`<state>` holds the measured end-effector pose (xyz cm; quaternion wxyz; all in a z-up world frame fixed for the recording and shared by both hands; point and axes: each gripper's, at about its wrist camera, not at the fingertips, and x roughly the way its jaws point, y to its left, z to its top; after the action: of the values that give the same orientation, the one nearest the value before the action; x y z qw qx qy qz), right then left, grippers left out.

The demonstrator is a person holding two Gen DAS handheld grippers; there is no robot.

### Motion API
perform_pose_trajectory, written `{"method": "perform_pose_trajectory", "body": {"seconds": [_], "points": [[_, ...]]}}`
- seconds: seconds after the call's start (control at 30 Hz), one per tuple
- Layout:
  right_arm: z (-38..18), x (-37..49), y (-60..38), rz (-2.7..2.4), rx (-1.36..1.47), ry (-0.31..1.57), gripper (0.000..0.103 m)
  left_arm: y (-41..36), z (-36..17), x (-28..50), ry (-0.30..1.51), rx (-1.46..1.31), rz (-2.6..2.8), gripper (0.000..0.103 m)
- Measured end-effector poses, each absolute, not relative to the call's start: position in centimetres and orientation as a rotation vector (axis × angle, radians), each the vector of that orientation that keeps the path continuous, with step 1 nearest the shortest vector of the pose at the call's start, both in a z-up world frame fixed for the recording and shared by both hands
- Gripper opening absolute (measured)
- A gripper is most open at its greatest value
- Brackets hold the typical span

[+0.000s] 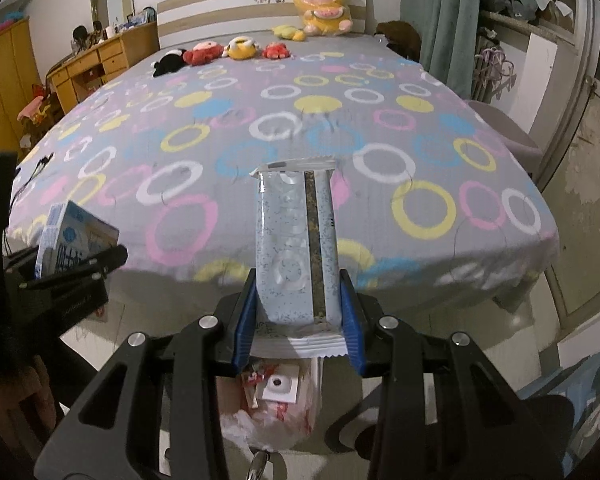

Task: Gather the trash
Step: 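Carry the milk carton and bar wrapper down over the bag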

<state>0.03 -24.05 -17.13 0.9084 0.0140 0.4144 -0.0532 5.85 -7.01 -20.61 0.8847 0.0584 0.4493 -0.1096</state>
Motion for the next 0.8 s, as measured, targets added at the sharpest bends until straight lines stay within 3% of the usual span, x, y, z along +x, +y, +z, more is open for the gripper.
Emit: {"method": "perform_pose_trajectory", "body": {"seconds": [0.4, 0.8], "points": [[-21.3, -4.9, -23.5, -0.095, 0.008, 0.912, 0.037, -7.8, -25.3, 1.2, 1.001, 0.152, -0.267, 0.042], [-27.1, -4.5, -23.5, -0.067, 0.059, 1.016, 0.037, -8.8, -33.2, 0.2, 1.193, 0.204, -0.335, 0.042]]}}
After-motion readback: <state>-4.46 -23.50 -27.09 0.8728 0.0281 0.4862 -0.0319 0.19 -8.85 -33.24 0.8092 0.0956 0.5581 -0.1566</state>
